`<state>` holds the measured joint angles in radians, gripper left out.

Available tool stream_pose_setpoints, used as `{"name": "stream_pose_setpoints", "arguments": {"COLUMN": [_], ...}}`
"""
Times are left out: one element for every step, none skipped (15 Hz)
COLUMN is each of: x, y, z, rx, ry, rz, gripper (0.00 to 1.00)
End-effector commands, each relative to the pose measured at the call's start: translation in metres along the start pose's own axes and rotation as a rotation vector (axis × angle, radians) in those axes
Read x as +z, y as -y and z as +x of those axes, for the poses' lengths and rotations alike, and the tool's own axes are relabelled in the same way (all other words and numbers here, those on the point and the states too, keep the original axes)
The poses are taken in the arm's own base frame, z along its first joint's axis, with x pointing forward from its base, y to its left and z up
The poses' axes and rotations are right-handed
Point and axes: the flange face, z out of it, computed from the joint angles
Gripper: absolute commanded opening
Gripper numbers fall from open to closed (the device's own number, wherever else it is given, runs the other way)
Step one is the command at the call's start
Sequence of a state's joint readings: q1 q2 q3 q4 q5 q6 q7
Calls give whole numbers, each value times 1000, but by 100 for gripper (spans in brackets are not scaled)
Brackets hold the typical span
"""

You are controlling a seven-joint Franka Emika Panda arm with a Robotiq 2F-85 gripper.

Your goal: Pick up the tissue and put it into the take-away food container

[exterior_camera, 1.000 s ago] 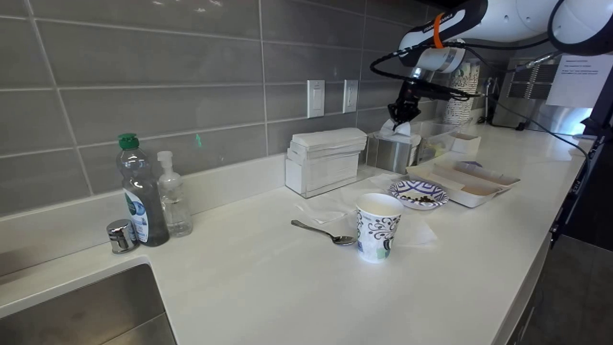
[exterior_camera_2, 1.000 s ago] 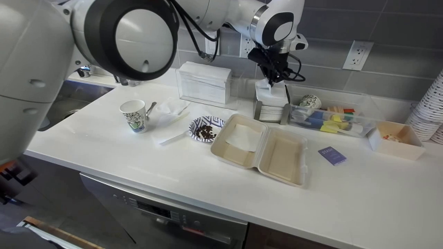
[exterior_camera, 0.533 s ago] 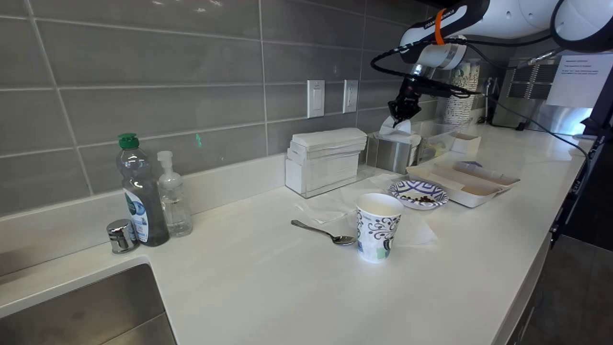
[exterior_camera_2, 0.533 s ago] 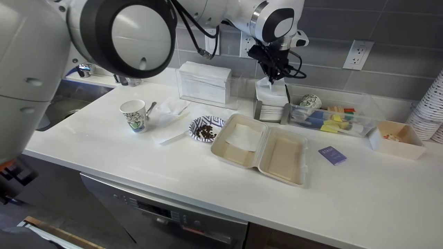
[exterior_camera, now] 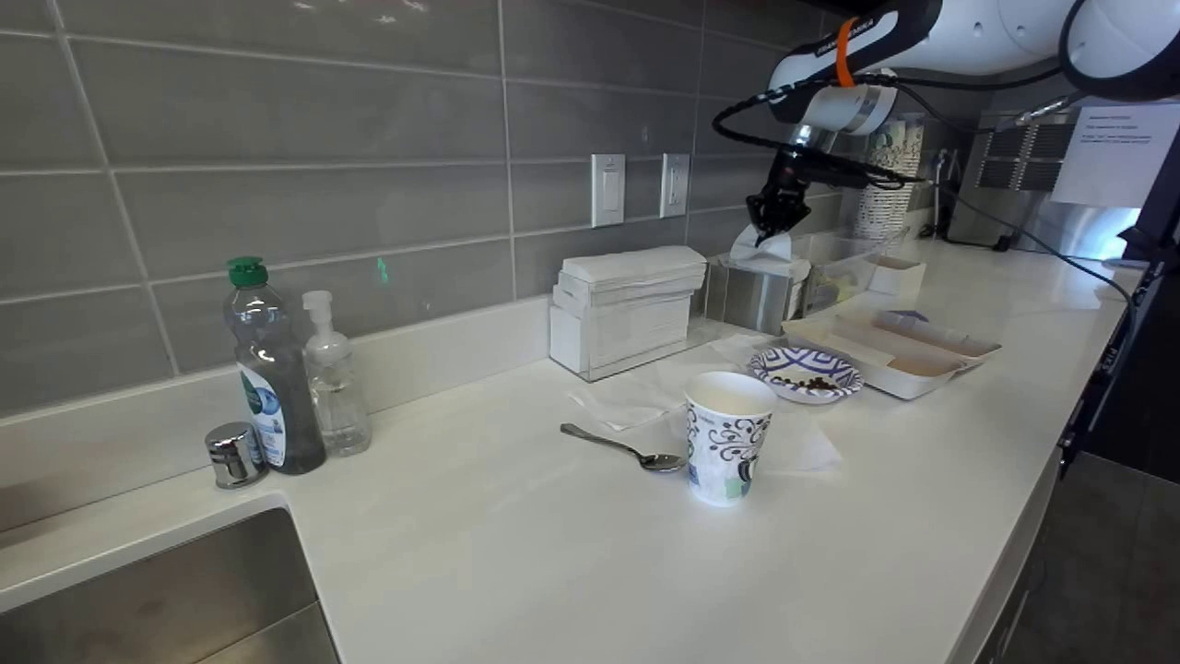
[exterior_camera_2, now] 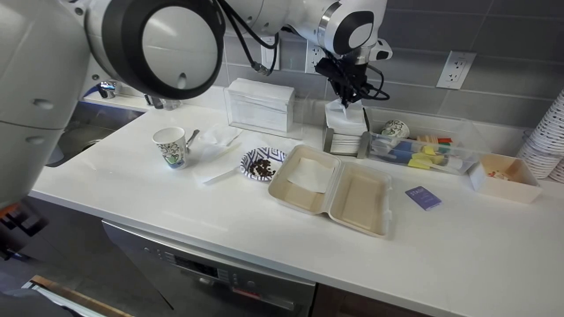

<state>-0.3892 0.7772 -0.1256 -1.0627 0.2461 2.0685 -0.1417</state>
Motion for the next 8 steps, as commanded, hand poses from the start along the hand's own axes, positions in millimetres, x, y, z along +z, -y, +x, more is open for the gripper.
{"name": "stream_pose_setpoints", "arguments": {"x": [3, 4, 6, 7, 7, 7, 7, 7], "y": [2, 3, 3, 4, 4, 5, 6, 6], "z": [-7, -8, -8, -9, -9, -9, -9, -9], "rx": [-11, -13, -14, -15, -16, -18, -19, -20], "ry": [34, 36, 39, 41, 42, 41, 42, 41], "rz": [6, 4, 5, 5, 5, 4, 6, 5], "gripper": [6, 3, 5, 6, 7, 10, 11, 11]}}
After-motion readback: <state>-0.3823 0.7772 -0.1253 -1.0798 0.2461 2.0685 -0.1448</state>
